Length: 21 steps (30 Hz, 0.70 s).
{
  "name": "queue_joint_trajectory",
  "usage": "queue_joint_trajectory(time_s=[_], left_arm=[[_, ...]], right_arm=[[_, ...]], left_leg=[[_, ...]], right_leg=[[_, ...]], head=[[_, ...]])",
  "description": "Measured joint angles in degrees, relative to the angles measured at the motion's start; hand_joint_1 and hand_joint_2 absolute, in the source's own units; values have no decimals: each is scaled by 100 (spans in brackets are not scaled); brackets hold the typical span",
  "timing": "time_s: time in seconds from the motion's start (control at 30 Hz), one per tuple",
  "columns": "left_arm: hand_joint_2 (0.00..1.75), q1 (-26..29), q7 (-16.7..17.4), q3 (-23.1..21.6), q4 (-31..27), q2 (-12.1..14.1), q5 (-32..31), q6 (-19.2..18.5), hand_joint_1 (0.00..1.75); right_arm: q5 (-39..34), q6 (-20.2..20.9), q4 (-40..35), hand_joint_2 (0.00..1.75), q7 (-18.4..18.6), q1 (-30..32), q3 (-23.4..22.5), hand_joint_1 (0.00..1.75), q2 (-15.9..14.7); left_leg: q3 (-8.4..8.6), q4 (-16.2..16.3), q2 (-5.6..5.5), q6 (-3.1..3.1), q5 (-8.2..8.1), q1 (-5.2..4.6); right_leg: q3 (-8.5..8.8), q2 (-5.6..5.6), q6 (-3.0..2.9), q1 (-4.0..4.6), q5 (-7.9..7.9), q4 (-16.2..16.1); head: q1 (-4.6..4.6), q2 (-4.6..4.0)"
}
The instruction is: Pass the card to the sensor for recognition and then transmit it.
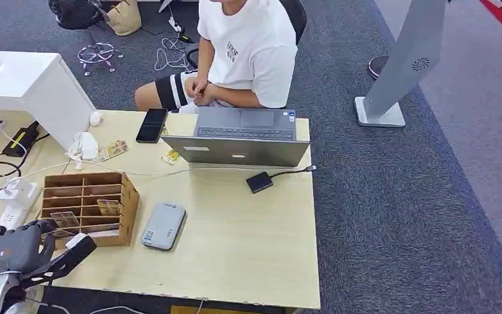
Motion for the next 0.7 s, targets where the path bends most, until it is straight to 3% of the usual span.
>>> queue_joint_trajectory(time_s=[0.2, 0.27, 0.43, 0.57, 0.7], left_arm=[[175, 40, -127, 2, -78, -2, 0, 109, 175], [175, 296, -195, -24, -1161, 2, 87, 238, 175], [175, 471, -144, -352, -2189, 225, 149, 345, 175], [175, 453, -44, -571, -2711, 461, 289, 538, 175], [175, 43, 65, -699, -2765, 754, 319, 721, 175]], right_arm=[[-52, -4, 0, 175, -18, 1, 0, 0, 0], [-182, -28, 0, 175, -31, 4, 0, 0, 0], [-291, -57, 0, 175, -74, 5, 0, 0, 0], [-304, -52, 4, 175, -109, 8, 0, 0, 0], [-275, -48, 5, 175, -131, 9, 0, 0, 0]], left_leg=[[0, 0, 1, 0, 0, 1], [0, 0, 1, 0, 0, 2], [-1, 0, -2, 0, 0, 2], [3, 0, -3, -1, 0, 3], [2, 0, -11, -7, 5, 5]], right_leg=[[-1, 1, -1, 1, 0, 0], [-8, 1, -2, 1, -1, -1], [-4, 0, -3, 2, -1, 0], [-13, 0, -3, 2, -1, -1], [-9, -9, -4, 4, -1, 1]], head=[[0, 0], [0, 0], [-2, 0], [0, 0], [0, 0]])
